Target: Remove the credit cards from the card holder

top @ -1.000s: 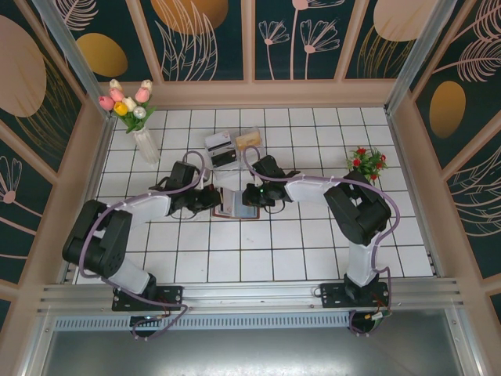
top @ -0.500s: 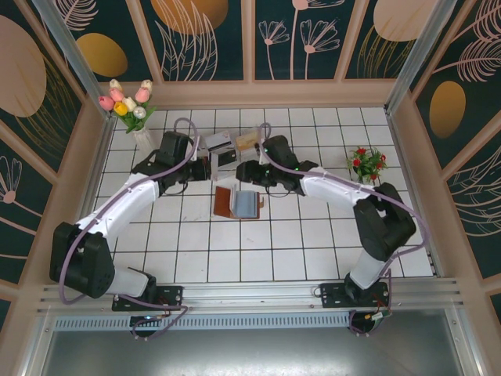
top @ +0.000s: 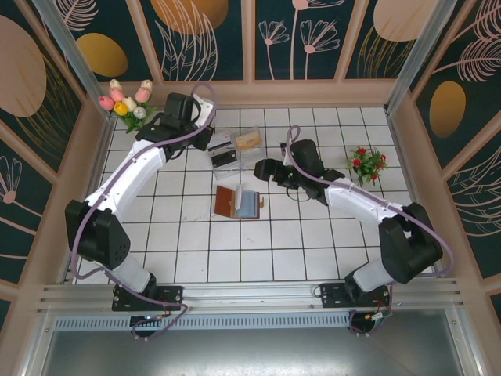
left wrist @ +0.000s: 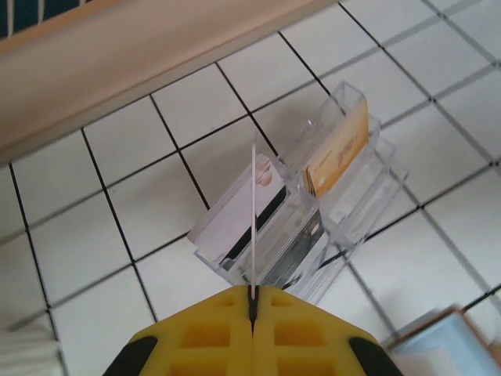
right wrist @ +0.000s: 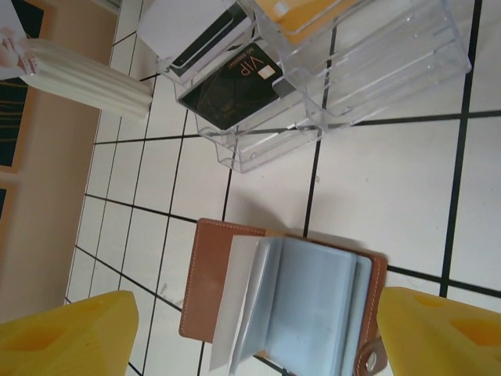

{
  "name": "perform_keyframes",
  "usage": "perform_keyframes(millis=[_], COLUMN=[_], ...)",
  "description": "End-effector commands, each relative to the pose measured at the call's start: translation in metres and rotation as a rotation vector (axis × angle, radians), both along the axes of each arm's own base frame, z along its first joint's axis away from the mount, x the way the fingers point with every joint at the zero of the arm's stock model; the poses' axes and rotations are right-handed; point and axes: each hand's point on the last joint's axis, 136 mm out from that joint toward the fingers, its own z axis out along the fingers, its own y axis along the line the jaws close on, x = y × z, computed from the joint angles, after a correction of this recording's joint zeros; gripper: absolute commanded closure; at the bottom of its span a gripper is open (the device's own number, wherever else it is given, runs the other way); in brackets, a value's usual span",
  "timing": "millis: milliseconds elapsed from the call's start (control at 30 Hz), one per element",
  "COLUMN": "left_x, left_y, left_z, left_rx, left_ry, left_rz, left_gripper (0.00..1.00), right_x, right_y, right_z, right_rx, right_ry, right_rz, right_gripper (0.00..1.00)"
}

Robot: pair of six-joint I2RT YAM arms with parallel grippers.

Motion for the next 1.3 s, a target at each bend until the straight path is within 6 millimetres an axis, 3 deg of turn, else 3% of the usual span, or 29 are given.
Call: perform_keyframes(millis=[0,100,133,433,733,867,1267], left_x=[-0.003,0.006,0.013,0.031,0.046,0.053,0.046], left_y=[-0.007,-0.01,-0.012,-0.009,-0.006,-0.009,-0.009], left_z=[-0.005,-0.002,-0.016,-0.054,-0.071,-0.064,-0.083], left_rx=[0.144,0.184,0.201,0.341,0.422,0.424,0.47], left_ry=[-0.018,-0.056,-0.035,0.025,0.032,0.026,0.061], left_rz=[-0.205,-0.244,-0.257,-0.319,-0.339,-0.346,-0.423], left_gripper=[1.0,1.0,1.0,1.0,1.0,1.0,1.0], right_x=[-0.005,-0.016,-0.018,-0.029,-0.03,-0.031,-0.037], right_y=[0.002,0.015,0.019,0.052,0.066,0.074,0.091], right_z=[0.012,0.002,-0.002,-0.031,-0.054,-0.058,-0.072], right_rx=[0.058,0.109,0.115,0.142,0.128,0.142,0.122], right_ry=[-0.013,0.049,0.068,0.19,0.26,0.278,0.312], right_rz=[0.012,0.052,0.061,0.101,0.124,0.148,0.2], right_gripper=[0.19,0.21,0.22,0.26,0.26,0.28,0.3])
